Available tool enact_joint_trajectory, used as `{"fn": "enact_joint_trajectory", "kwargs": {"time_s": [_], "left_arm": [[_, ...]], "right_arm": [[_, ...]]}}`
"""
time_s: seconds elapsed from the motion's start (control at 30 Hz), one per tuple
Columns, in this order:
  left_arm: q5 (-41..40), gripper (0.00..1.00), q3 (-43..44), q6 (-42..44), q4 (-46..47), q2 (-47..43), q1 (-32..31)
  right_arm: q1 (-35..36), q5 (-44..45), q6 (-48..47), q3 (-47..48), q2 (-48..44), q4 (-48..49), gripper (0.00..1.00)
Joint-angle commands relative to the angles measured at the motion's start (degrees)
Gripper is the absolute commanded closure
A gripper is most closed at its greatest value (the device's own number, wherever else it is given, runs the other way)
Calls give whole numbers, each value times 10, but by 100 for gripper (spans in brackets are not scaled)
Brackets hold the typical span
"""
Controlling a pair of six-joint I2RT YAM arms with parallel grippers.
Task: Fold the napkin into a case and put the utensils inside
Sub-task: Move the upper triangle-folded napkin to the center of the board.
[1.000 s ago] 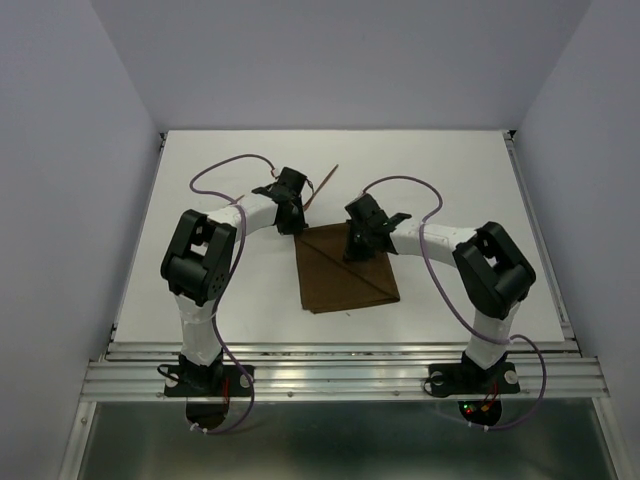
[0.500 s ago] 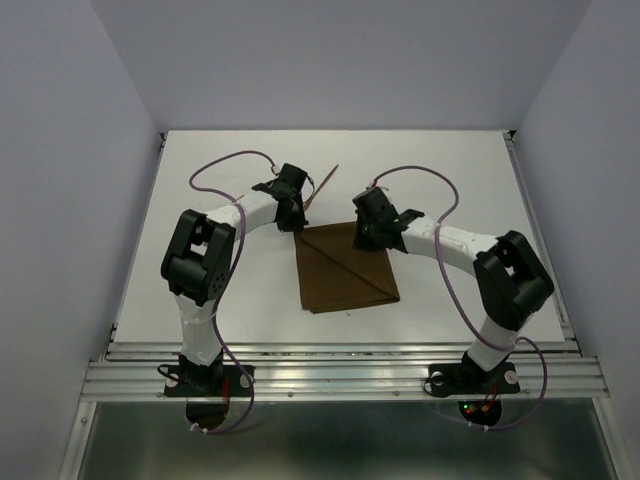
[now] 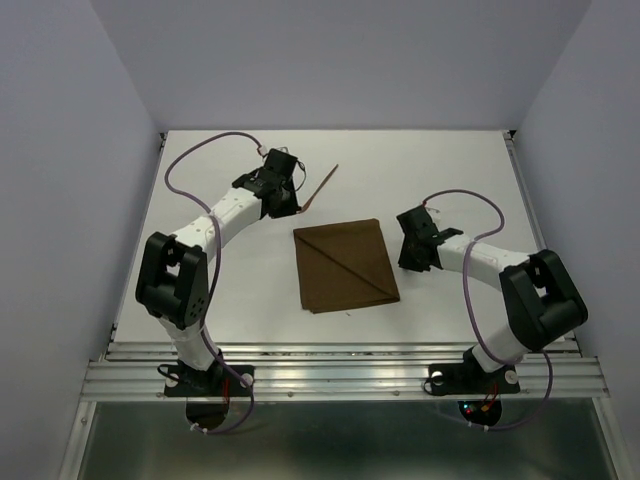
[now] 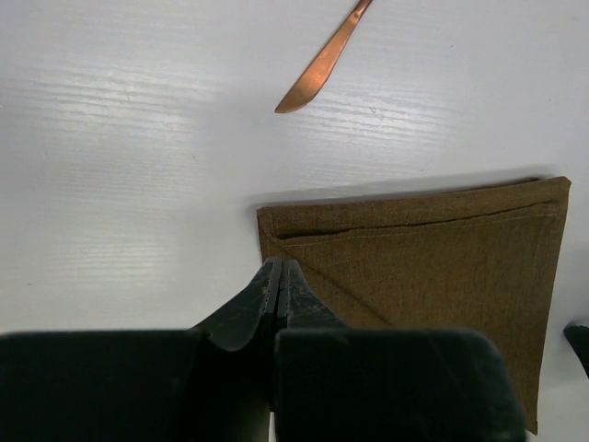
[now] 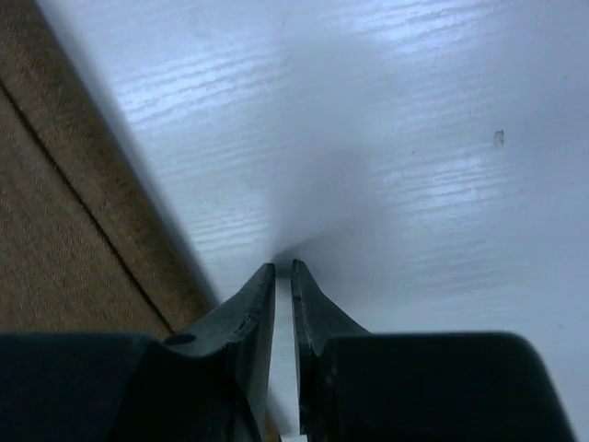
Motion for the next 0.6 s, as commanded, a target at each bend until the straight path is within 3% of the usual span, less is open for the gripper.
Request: {"fn": "enact_joint_trajectory", "kwargs": {"time_s": [0.0,0.27,0.47,0.57], "left_arm": [[-13,91,26,-2,-29,-35,-1],[-13,89,36,3,-48,-46,-2],[-15,84,27,5,-57,-55,-4],[-25,82,14,6,-64,-60,-13]], "right_arm": [[7,1,-15,-41,-33,-9,82],[107,-10,61,-77,-62,-15,83],[210,-22,121,-27,-22,7,83],[227,-23,122,3,-6,12,83]]}}
